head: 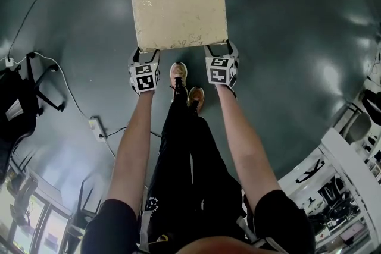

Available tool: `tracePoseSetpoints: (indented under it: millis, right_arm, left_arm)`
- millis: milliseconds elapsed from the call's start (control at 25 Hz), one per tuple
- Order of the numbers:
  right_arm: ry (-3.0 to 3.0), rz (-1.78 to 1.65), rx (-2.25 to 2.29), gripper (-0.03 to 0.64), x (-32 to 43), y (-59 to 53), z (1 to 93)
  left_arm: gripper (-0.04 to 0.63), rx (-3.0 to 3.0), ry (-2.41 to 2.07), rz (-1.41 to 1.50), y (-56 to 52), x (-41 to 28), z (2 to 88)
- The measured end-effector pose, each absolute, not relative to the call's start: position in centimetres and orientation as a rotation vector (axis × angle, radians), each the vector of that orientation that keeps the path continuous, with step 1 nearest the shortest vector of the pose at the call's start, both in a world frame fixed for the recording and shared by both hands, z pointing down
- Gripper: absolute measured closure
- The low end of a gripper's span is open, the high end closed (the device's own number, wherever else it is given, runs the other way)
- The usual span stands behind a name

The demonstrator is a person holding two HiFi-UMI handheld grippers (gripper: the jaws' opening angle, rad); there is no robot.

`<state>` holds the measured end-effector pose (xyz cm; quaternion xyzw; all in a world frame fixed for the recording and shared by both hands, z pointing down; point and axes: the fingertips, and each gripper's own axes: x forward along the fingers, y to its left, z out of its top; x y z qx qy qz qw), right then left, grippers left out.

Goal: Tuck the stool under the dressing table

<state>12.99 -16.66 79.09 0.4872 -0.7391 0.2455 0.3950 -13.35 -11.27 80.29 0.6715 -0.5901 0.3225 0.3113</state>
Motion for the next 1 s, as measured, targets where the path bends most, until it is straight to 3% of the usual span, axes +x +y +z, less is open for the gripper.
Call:
tracePoseSetpoints:
  millis: [1000]
  right_arm:
    - [-1.873, 0.634, 1.297, 0.245, 11.9, -32.8, 79.0]
  left_arm:
    - [0.285, 1.706, -1.619, 0.814, -27.4, -14.5, 80.1]
